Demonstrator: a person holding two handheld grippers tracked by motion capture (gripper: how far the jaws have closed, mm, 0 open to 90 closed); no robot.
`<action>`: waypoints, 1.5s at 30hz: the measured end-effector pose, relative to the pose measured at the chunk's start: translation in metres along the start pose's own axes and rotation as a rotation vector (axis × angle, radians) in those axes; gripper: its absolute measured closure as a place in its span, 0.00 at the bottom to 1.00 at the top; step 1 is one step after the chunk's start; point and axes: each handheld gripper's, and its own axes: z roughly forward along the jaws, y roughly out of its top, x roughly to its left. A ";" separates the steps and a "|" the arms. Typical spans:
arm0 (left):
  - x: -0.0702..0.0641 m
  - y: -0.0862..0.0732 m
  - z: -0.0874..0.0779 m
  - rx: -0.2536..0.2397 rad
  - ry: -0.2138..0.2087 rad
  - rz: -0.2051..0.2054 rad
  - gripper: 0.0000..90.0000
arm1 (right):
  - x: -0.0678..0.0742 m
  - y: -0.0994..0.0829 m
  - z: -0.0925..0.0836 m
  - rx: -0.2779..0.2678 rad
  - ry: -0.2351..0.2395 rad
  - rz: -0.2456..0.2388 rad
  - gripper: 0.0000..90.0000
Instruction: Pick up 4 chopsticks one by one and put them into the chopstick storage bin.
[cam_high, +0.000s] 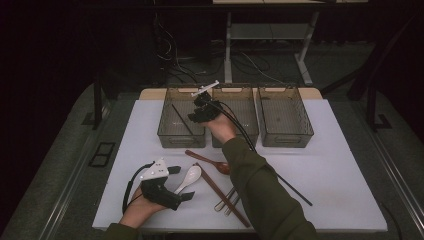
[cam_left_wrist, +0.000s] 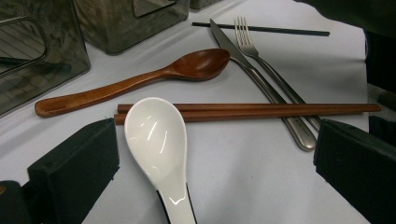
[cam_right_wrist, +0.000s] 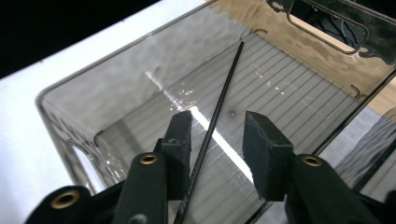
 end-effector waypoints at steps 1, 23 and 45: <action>0.000 0.000 0.000 -0.001 0.000 0.001 0.00 | 0.000 0.000 -0.002 -0.003 0.006 0.006 0.64; -0.001 -0.001 0.003 0.010 -0.002 -0.008 0.00 | -0.018 -0.045 -0.082 -0.034 0.056 -0.029 0.48; -0.001 -0.001 0.004 0.018 -0.003 -0.008 0.00 | -0.025 -0.117 -0.138 -0.010 0.101 -0.047 0.44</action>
